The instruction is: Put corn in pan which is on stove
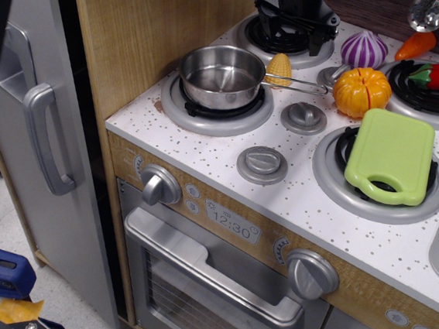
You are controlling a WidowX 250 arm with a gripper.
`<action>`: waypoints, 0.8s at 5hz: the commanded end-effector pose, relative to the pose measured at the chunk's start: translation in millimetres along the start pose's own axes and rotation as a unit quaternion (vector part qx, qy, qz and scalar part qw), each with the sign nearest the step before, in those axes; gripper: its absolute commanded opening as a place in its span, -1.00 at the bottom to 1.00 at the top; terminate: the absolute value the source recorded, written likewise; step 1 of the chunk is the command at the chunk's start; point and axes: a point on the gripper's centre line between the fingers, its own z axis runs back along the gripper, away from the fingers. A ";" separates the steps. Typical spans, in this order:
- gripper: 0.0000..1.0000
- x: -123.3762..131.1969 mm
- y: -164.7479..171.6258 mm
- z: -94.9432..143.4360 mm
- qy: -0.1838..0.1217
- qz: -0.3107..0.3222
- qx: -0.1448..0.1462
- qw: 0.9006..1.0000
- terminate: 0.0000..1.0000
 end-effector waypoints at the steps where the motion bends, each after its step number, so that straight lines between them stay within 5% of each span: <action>1: 1.00 0.0 0.0 0.0 0.000 0.000 0.000 1.000 -1.00; 4: 1.00 -2.8 6.2 -27.2 -0.006 0.001 -0.035 0.999 -1.00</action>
